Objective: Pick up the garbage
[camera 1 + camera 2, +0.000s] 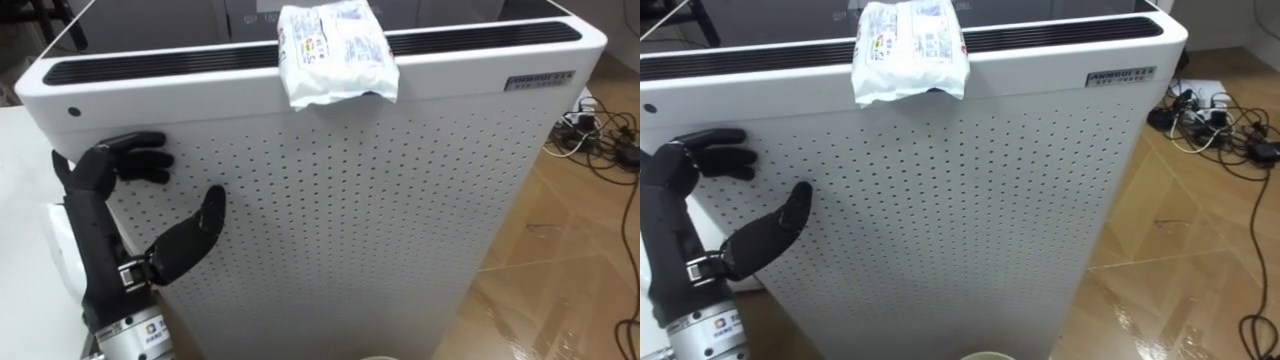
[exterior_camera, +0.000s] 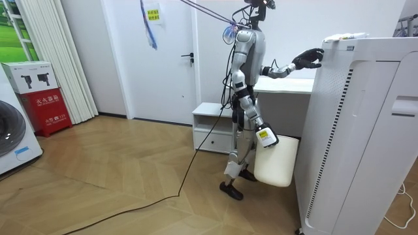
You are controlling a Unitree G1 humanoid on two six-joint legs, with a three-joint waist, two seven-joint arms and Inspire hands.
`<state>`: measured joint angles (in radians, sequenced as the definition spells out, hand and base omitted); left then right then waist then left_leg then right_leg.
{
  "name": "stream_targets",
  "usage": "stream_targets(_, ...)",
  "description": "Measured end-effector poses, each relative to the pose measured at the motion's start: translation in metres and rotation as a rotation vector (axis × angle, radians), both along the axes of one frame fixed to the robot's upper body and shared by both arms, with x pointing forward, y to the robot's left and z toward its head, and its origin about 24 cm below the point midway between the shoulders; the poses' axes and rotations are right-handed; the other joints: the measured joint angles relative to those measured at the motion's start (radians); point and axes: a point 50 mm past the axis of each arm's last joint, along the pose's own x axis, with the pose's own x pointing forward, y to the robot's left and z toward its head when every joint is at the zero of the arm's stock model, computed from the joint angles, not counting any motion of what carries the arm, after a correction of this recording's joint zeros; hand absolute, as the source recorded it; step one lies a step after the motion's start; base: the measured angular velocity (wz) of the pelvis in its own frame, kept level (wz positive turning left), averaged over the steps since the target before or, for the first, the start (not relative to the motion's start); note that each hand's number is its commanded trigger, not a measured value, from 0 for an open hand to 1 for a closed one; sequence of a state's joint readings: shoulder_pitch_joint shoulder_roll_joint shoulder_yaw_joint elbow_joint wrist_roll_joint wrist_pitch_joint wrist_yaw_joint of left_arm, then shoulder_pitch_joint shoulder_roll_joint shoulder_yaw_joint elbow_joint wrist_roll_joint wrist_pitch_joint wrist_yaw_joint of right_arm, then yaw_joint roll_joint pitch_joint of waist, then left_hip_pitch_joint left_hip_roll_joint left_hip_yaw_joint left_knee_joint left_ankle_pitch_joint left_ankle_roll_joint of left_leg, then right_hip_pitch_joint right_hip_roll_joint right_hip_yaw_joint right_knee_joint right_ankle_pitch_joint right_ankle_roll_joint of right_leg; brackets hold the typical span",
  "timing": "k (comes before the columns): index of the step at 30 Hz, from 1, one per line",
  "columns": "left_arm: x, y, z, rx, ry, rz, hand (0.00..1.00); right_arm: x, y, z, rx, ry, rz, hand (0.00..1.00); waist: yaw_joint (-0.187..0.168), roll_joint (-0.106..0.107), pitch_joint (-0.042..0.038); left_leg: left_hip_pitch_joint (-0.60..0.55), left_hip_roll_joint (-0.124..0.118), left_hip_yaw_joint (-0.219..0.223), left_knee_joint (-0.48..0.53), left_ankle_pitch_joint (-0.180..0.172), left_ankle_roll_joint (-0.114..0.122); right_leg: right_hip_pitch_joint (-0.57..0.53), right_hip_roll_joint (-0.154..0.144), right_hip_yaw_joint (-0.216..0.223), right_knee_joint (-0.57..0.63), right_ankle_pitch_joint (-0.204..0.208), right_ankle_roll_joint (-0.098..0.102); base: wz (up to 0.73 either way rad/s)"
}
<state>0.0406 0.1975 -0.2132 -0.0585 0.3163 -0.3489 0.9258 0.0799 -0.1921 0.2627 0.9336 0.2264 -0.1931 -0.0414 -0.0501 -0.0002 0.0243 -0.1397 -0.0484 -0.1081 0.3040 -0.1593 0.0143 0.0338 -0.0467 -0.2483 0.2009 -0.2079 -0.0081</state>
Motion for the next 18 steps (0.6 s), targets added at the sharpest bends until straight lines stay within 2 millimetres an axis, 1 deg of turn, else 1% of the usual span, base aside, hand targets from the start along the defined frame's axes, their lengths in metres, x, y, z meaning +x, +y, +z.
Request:
stream_targets(2,0.0,-0.001,0.002,-0.008,-0.009,-0.001,0.0,0.0,0.0,0.0,-0.001,-0.001,-0.001,1.0,0.001,-0.002,-0.001,-0.004,0.0,0.0,0.001,0.0,0.0,-0.002,0.0,0.0,-0.001,0.0,0.0,0.0)
stream_targets(5,-0.002,-0.005,0.008,-0.037,-0.042,-0.002,0.0,0.0,0.0,0.0,-0.006,-0.004,-0.006,1.0,0.003,-0.011,-0.0024,-0.014,0.0,0.001,0.004,0.0,0.0,-0.006,0.003,0.003,-0.004,0.0,0.0,0.05)
stream_targets(7,-0.004,-0.006,0.024,-0.028,-0.12,-0.012,0.0,0.0,-0.001,0.0,-0.011,-0.006,-0.01,1.0,0.003,-0.012,-0.0027,-0.019,0.0,0.001,0.006,0.0,0.0,-0.01,0.004,0.009,-0.005,0.001,-0.001,0.02)
stream_targets(9,-0.007,-0.017,0.074,-0.012,-0.396,-0.085,0.0,-0.002,-0.003,-0.001,-0.023,0.007,-0.017,1.0,0.004,-0.01,-0.0027,-0.004,-0.001,0.002,-0.002,0.0,0.0,0.003,0.003,0.013,-0.005,0.001,-0.001,0.0)
stream_targets(10,-0.009,-0.021,0.085,-0.004,-0.473,-0.103,0.0,-0.003,-0.002,-0.002,-0.026,0.01,-0.014,1.0,0.004,-0.01,-0.003,0.005,-0.001,0.005,-0.006,0.0,0.001,0.009,0.002,0.016,-0.005,0.001,-0.001,-0.14)
stream_targets(11,-0.012,-0.026,0.102,0.019,-0.588,-0.141,0.0,-0.004,-0.002,-0.002,-0.029,0.016,-0.012,1.0,0.006,-0.009,-0.0037,0.03,0.0,0.017,-0.018,0.001,0.001,0.027,0.002,0.024,-0.012,0.001,-0.001,-0.23)
stream_targets(12,-0.016,-0.03,0.11,0.039,-0.651,-0.168,0.0,-0.006,-0.002,-0.003,-0.03,0.02,-0.012,1.0,0.004,-0.009,-0.0041,0.052,0.001,0.027,-0.032,0.002,0.003,0.042,-0.001,0.027,-0.017,0.0,0.0,-0.23)
stream_targets(13,-0.017,-0.032,0.111,0.051,-0.663,-0.177,0.0,-0.006,-0.002,-0.003,-0.029,0.021,-0.015,1.0,0.0,-0.007,-0.0055,0.06,0.001,0.03,-0.036,0.002,0.003,0.049,-0.002,0.028,-0.02,0.0,0.0,-0.14)
stream_targets(14,-0.018,-0.038,0.11,0.07,-0.665,-0.202,0.0,-0.009,-0.003,-0.003,-0.027,0.026,-0.027,1.0,-0.003,0.001,-0.0112,0.068,0.001,0.039,-0.038,0.002,0.003,0.058,-0.002,0.03,-0.028,0.0,0.001,0.0)
stream_targets(15,-0.019,-0.042,0.11,0.088,-0.658,-0.227,0.0,-0.01,-0.003,-0.004,-0.022,0.03,-0.038,1.0,-0.005,0.005,-0.0131,0.072,0.002,0.053,-0.038,0.003,0.005,0.059,-0.002,0.033,-0.029,0.0,0.002,0.0)
stream_targets(18,-0.019,-0.046,0.11,0.121,-0.647,-0.251,0.0,-0.011,-0.003,-0.004,-0.005,0.032,-0.06,1.0,-0.005,0.004,-0.0129,0.075,0.006,0.057,-0.04,0.004,0.006,0.059,-0.002,0.032,-0.031,0.0,0.001,0.01)
